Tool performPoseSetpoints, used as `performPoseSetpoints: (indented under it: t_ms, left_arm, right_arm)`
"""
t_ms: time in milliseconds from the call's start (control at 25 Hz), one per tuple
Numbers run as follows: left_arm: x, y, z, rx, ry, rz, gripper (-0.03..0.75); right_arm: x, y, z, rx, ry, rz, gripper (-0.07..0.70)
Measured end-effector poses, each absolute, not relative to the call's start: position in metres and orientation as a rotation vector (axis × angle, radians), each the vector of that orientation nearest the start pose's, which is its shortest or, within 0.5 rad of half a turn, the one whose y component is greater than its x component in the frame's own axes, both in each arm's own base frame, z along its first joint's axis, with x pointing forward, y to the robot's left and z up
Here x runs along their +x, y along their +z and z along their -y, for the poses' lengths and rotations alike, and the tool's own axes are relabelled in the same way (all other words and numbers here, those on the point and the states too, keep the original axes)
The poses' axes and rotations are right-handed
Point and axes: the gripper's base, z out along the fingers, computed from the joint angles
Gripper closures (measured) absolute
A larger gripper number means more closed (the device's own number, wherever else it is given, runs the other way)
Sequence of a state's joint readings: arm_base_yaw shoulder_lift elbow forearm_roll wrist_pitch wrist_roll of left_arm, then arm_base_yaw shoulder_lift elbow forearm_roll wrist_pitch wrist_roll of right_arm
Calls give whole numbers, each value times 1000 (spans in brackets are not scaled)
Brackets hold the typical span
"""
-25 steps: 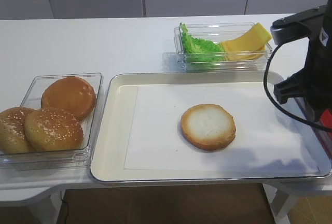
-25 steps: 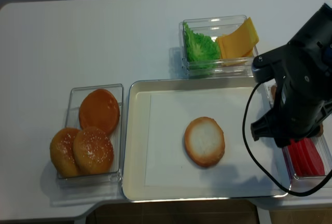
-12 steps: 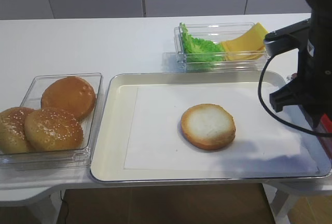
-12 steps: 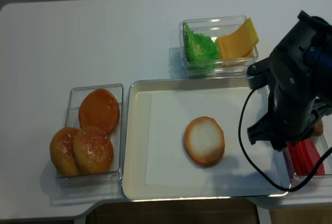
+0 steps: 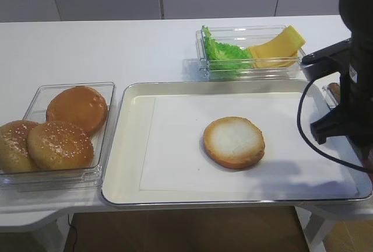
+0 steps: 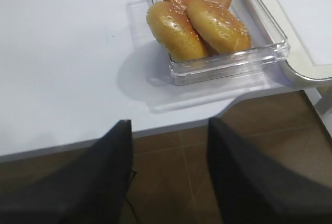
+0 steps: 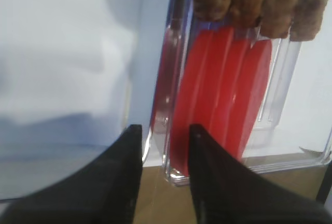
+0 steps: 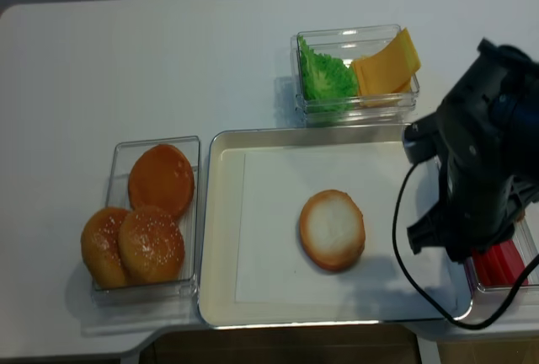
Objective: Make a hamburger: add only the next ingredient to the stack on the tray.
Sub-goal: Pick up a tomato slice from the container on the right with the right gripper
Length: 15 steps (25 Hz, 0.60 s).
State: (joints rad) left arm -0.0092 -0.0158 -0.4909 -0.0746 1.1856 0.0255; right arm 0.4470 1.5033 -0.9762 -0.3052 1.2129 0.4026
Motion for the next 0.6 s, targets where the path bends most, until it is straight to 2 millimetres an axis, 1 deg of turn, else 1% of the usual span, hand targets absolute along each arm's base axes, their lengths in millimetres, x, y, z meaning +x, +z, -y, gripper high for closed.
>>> performPoseSetpoints:
  t_ms: [120, 200, 280, 360, 400, 600]
  left_arm:
    - [-12, 265, 6, 47, -82, -2161, 365]
    - [-12, 265, 6, 47, -82, -2161, 365]
    - [-12, 265, 6, 47, -82, -2161, 365]
    - [-12, 265, 6, 47, -82, -2161, 365]
    - [-12, 265, 6, 47, -82, -2161, 365]
    - [-12, 265, 6, 47, -84, -2160, 365]
  right_arm:
    - [236, 232, -83, -242, -473, -3055, 403]
    - [236, 232, -83, -232, -478, -3051, 428]
    - [236, 232, -82, -230, -486, -3047, 488]
    - [236, 232, -82, -233, -496, -3045, 567]
    - [236, 232, -82, -233, -496, -3045, 577]
    - [236, 232, -82, -233, -496, -3045, 580]
